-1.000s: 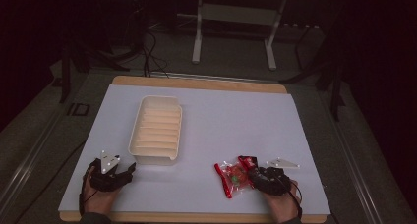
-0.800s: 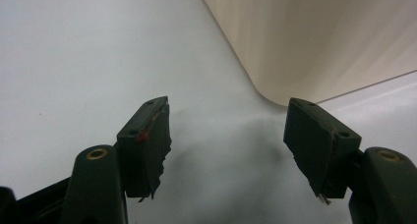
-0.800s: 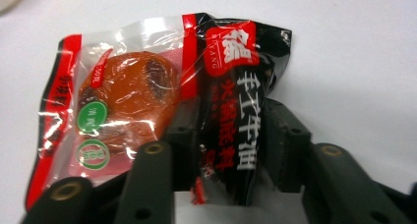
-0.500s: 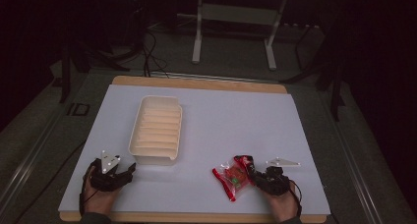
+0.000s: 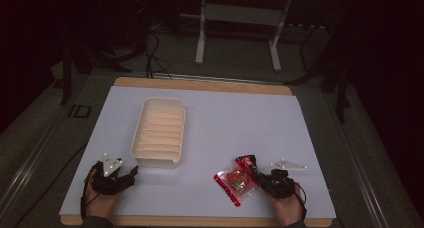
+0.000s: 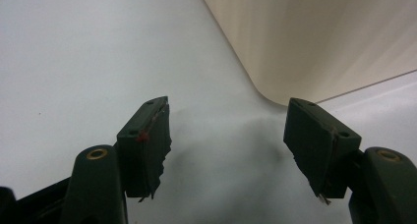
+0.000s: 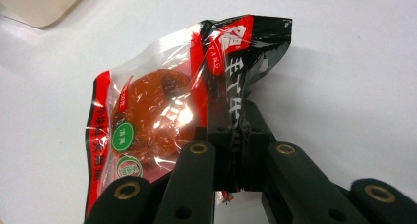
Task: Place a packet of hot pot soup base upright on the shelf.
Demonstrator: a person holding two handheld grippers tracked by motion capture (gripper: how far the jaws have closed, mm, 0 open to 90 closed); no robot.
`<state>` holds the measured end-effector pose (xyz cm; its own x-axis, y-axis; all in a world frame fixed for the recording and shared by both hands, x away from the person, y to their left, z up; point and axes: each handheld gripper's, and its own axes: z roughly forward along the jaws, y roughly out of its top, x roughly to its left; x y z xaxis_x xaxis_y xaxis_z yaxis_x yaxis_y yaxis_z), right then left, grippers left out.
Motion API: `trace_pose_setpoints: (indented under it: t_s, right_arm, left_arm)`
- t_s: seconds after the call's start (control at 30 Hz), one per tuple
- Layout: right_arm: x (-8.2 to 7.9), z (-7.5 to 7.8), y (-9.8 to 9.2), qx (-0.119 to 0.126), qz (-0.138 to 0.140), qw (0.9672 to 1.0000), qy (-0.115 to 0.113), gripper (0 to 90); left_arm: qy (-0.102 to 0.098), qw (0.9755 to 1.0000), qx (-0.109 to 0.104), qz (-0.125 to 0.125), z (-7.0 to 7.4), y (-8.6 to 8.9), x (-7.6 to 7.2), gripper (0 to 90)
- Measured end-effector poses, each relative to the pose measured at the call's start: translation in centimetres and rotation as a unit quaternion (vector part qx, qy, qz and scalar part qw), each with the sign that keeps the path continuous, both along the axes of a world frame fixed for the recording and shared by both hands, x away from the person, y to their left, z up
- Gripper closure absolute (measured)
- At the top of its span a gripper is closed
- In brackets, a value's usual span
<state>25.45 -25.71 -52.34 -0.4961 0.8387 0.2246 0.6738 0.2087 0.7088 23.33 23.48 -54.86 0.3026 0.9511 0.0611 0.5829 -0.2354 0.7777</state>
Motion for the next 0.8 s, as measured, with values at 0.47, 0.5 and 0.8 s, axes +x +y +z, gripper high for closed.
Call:
trace_pose_setpoints:
  t_s: [0.47,0.5,0.8]
  right_arm:
    - [0.1,1.5,0.1,-0.017,0.009,0.9994,-0.027,86.9]
    - [0.2,1.6,0.1,-0.02,0.012,0.9993,-0.031,86.9]
    - [0.5,2.7,0.6,-0.038,0.027,0.998,-0.043,87.1]
  left_arm:
    - [-0.002,1.0,0.001,0.001,0.0,0.0,-0.1,34.3]
    - [-0.001,1.0,0.001,0.001,0.0,0.0,-0.1,34.3]
    - [-0.002,1.0,0.001,0.0,0.0,0.0,-0.1,34.3]
